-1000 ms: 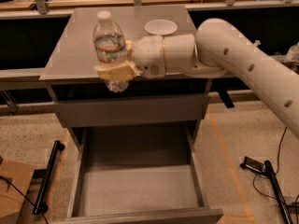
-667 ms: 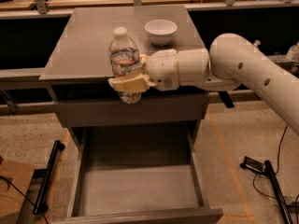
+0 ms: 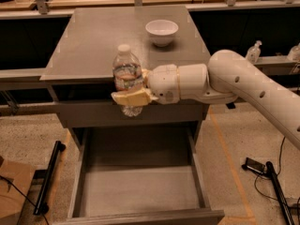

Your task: Place water bottle into middle drawer

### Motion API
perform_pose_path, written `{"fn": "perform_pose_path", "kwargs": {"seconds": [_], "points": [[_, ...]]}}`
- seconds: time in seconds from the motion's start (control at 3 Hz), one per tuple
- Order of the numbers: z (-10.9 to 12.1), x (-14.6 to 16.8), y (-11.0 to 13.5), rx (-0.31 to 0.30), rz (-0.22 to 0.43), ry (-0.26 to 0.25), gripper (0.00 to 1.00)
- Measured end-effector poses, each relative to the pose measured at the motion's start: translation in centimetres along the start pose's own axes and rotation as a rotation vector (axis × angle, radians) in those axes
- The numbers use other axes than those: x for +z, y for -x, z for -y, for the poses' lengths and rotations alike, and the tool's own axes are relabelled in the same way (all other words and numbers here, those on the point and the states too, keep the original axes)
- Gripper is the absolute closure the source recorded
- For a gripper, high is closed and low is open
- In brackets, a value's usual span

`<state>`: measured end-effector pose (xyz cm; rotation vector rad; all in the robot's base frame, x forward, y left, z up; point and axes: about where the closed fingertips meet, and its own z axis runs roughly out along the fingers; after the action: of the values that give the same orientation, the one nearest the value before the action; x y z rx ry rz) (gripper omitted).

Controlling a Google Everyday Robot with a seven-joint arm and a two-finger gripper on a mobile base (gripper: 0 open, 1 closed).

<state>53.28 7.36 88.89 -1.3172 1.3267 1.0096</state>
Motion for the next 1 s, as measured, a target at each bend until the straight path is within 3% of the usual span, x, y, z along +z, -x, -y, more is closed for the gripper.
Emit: {"fn": "perform_pose_path", "kwargs": {"seconds": [0.33, 0.67, 1.0], "points": [[-2.5, 0.6, -5.7, 0.054, 0.062, 0.003, 1.0], [-4.8, 3.0, -15.4, 0.073, 0.095, 0.009, 1.0], [-4.8, 3.1, -15.4, 0.075, 0.091, 0.017, 1.0]]}}
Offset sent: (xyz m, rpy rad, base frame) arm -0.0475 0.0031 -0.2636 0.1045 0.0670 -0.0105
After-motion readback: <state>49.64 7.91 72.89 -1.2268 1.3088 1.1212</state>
